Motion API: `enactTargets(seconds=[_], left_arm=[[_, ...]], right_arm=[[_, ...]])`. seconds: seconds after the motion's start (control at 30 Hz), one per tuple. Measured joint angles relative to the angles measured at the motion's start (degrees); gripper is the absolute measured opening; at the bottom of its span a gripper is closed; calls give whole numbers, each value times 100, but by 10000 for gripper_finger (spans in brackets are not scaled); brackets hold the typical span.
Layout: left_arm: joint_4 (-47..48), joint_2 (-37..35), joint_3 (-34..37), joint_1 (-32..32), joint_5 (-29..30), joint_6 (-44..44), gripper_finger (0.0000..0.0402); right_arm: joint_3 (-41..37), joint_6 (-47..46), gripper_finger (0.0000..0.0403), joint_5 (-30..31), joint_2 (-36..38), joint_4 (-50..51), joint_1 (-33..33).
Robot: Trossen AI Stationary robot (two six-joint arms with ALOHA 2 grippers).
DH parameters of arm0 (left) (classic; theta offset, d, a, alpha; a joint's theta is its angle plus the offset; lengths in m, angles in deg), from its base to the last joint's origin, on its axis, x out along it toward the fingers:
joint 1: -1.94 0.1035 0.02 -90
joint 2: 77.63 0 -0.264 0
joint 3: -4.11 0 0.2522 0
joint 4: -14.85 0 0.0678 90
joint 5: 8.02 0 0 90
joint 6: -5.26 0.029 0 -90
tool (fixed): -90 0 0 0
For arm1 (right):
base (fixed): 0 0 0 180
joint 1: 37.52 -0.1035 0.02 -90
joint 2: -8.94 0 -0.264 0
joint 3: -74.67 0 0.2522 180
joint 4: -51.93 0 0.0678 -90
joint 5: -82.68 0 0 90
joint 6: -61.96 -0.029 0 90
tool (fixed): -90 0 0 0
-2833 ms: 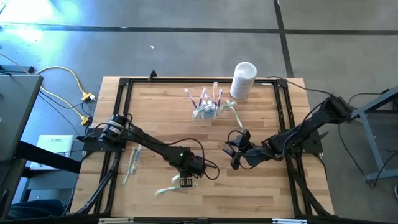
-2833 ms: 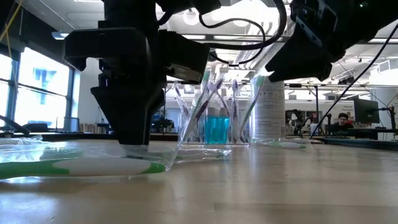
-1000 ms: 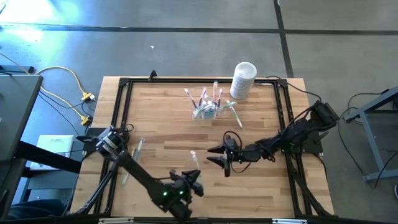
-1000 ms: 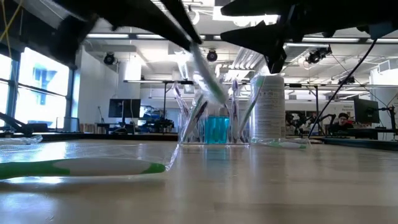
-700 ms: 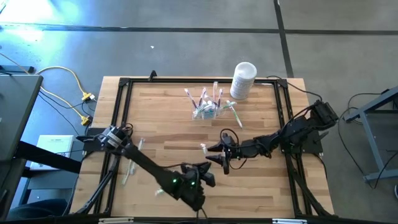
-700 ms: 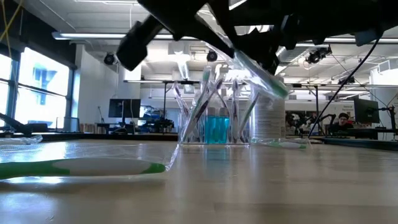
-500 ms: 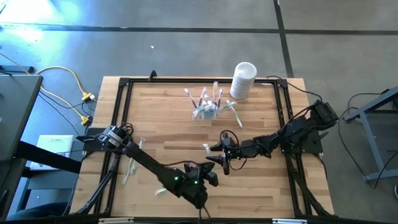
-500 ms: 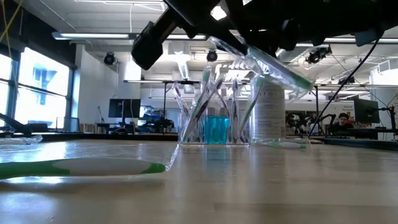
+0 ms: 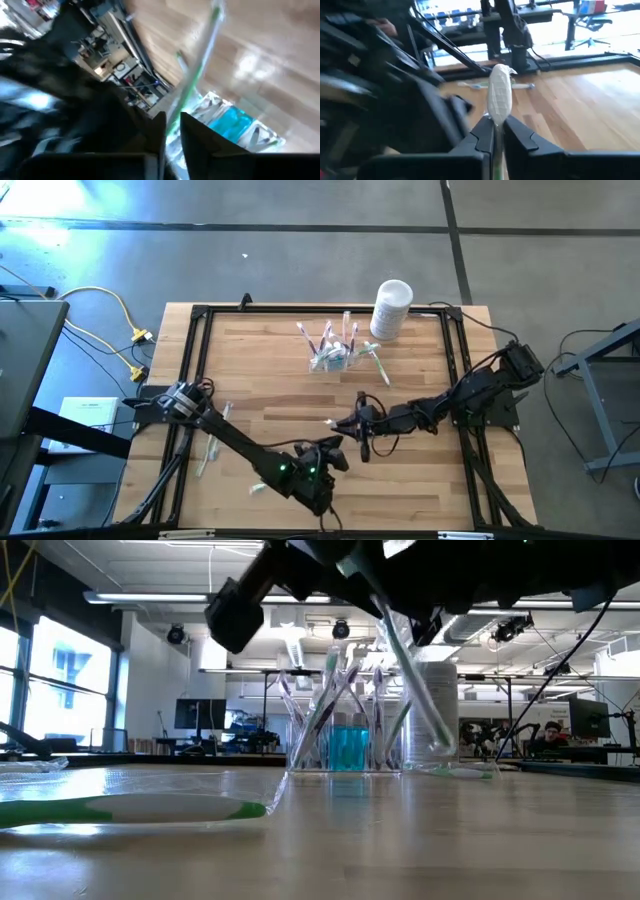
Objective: Pick & Place toothbrushing station
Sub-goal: Put the green toothbrush into the transparent organizer
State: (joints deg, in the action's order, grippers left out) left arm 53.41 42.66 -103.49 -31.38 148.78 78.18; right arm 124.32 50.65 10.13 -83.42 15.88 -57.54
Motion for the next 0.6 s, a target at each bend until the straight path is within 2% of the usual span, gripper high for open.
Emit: enactTargets(seconds=[0.2, 0.33, 0.4, 0.47, 0.53, 0.6], left_arm=[[-68, -7, 0, -13, -4, -74, 106], [292, -12, 0, -26, 464, -871, 136], [913, -77, 0, -52, 716, -1844, 145], [1890, -233, 0, -59, 597, -3187, 150], [3065, -460, -4, -40, 66, -4749, 152], [4213, -684, -4, 66, -723, -6335, 152]], right_arm=[[-10, 229, 9, 192, 0, 32, 22], [-10, 559, 8, 684, 134, 120, -4], [-8, 780, 8, 1105, 273, 259, -39], [-10, 1059, 9, 1655, 422, 440, -111], [-10, 1532, 9, 2310, 651, 696, -202], [-8, 1889, 9, 3051, 884, 911, -275]])
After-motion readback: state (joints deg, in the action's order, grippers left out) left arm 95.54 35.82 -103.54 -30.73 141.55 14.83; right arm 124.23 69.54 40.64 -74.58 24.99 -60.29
